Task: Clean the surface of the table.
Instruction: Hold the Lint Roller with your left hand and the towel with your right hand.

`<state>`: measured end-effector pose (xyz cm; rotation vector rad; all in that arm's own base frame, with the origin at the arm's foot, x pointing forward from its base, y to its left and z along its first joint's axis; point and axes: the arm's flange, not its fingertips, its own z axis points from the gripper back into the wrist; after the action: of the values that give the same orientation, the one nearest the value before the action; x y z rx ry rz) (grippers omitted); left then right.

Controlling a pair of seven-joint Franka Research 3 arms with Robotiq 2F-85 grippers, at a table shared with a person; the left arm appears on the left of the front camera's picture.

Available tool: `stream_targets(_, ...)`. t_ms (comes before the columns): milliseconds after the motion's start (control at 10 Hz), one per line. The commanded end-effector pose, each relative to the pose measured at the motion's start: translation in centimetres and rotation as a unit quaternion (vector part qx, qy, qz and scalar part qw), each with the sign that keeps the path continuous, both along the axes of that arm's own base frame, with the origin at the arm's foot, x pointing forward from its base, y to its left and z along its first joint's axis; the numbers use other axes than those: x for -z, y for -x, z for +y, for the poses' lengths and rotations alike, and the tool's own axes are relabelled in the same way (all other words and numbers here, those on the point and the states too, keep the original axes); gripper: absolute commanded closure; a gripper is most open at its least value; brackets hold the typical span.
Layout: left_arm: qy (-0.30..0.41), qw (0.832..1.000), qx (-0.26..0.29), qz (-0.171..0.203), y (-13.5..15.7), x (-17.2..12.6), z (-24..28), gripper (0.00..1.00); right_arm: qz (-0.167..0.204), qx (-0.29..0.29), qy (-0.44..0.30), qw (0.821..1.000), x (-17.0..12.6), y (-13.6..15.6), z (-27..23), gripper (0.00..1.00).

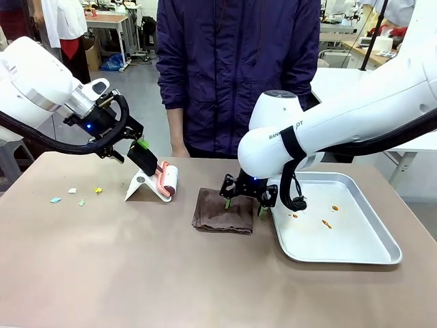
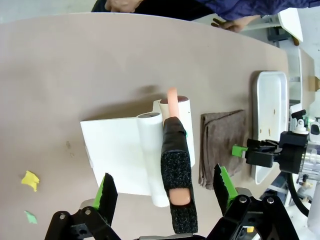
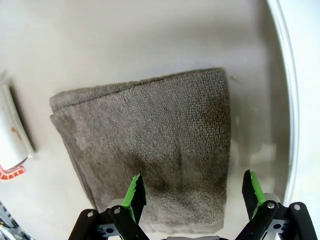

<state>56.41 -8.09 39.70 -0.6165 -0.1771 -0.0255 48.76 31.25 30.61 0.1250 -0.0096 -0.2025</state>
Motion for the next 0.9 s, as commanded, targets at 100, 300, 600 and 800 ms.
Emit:
stream_targets(100,0.021,0.999,0.025,-0.002,-0.5,0.1,-0.2,0.0,-0.014,0.016,0.013,1.0,0.1,-0.3,0.7,0.0)
stream_targets(300,0.032,0.999,0.039,-0.003,-0.4,0.2,-0.3,0.0,-0.013,0.016,0.014,1.0,0.3,-0.3,0.7,0.0)
stream_targets(600,0.043,0.998,0.045,0.002,-0.4,0.4,0.3,0.6,-0.007,0.008,0.01,1.0,0.5,-0.3,0.8,0.59)
stream_targets(800,0.041,0.998,0.048,0.0,-0.4,0.4,0.8,1.0,-0.001,0.006,0.005,1.0,0.6,-0.3,0.8,1.0)
